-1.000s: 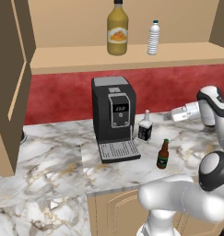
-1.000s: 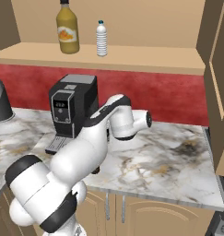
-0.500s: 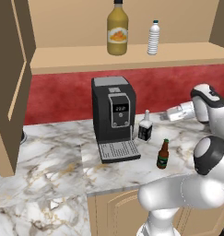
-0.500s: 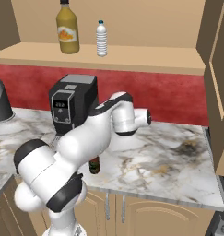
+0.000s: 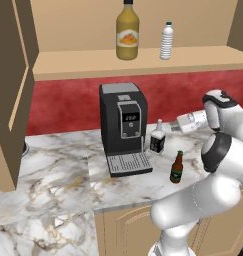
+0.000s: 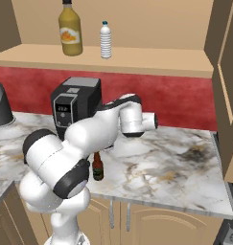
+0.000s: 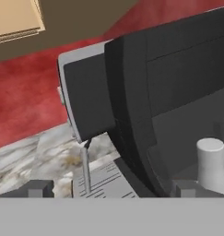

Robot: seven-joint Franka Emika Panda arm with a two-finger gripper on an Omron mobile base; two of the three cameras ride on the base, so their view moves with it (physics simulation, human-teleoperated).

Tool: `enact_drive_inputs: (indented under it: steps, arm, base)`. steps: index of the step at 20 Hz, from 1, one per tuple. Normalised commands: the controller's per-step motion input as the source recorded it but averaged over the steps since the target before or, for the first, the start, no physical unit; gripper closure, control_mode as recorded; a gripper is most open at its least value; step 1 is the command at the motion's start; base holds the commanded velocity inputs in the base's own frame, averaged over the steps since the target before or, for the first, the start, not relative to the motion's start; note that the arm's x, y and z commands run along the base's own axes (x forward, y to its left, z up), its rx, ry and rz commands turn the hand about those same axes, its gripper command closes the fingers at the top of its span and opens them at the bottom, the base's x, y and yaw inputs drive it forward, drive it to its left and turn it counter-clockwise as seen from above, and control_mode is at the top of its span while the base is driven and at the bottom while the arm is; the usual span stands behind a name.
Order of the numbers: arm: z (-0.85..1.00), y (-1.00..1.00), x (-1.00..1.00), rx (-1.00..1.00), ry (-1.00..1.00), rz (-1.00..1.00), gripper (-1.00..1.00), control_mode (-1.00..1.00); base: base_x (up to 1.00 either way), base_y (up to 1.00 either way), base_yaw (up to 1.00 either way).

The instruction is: Sort all alcoholic drinks to one cabinet, and non-alcoholic drinks to the other.

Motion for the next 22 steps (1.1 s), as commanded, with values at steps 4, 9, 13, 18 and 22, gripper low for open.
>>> enact_drive_inputs:
  steps: [4,9,13,18,22]
  arm:
    - [-0.16,0.0,0.11,0.01,-0.09,0.06,-1.0,-1.0]
    - [-0.1,0.0,0.17,0.02,-0.05,0.06,-1.0,-1.0]
    - [-0.02,0.0,0.23,0.03,-0.05,0.05,-1.0,-1.0]
    - [-0.02,0.0,0.21,0.02,-0.03,0.03,-1.0,-1.0]
    - [-0.09,0.0,0.18,0.0,0.0,0.0,-1.0,-1.0]
  base:
    - [0.0,0.0,0.0]
    - [0.0,0.0,0.0]
    - [0.0,0.0,0.0]
    - [0.0,0.0,0.0]
    - [0.0,0.0,0.0]
